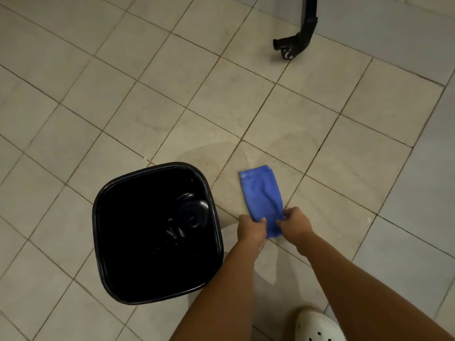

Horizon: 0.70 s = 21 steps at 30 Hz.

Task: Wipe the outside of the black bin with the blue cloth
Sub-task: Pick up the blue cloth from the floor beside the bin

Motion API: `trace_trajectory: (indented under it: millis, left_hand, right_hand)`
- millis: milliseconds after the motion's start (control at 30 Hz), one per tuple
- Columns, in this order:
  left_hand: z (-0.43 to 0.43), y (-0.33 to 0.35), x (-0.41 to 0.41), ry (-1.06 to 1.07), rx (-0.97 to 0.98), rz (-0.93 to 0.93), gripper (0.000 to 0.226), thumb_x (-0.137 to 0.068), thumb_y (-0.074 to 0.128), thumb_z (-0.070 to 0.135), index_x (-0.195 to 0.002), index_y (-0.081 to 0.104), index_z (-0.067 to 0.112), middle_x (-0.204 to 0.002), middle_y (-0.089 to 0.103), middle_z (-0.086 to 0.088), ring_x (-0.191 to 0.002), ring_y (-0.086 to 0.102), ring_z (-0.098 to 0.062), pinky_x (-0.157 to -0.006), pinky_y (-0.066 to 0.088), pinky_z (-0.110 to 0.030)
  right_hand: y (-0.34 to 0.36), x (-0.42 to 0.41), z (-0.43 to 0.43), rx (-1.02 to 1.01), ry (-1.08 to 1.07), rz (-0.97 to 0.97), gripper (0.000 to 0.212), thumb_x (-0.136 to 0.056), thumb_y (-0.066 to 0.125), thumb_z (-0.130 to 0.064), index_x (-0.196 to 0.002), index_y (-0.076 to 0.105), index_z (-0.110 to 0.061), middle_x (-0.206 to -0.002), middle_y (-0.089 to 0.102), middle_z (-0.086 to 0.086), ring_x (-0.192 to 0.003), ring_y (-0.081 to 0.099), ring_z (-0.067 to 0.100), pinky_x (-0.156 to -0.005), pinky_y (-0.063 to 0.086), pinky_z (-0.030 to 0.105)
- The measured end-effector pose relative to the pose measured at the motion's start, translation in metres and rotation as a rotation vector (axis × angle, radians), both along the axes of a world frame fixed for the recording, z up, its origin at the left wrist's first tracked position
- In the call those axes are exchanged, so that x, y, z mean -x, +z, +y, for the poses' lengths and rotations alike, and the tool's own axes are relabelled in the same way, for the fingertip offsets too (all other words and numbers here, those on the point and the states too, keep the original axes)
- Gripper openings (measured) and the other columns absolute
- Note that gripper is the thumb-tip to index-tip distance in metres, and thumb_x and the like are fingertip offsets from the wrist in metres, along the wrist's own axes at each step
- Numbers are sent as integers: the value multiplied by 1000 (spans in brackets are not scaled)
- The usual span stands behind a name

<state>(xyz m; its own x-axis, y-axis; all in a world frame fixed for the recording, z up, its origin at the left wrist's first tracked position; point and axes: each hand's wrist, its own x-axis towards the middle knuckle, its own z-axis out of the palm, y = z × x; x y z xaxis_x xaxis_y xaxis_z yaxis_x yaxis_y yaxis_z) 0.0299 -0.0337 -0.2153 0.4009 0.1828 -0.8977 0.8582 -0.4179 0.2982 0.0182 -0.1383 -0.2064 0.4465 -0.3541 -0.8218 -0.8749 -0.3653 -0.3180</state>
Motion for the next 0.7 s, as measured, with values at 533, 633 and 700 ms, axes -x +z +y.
trace_trajectory:
  millis: [533,633,700]
  left_hand:
    - [-19,123,-29,330,260,-158,10,-88,51,-1,-96,55,2,-81,56,-10,-69,54,-20,-64,47,-31]
    - [-17,158,-28,340,306,-231,13,-84,51,-6,-94,57,-1,-83,58,-14,-71,55,-23,-64,48,-31]
    - [-12,182,-26,355,336,-263,11,-82,52,-7,-88,56,2,-85,58,-16,-72,55,-25,-63,47,-31]
  right_hand:
    - [90,-29,0,-503,-835,-225,18,-89,57,-21,-90,61,-3,-92,67,16,-84,65,32,-74,54,43]
    - [127,-31,-6,-584,-886,-263,15,-87,54,-7,-98,58,2,-95,65,21,-83,64,33,-64,52,40]
    - [154,-31,-7,-635,-875,-301,16,-85,50,0,-99,58,1,-97,64,21,-84,63,33,-64,51,40]
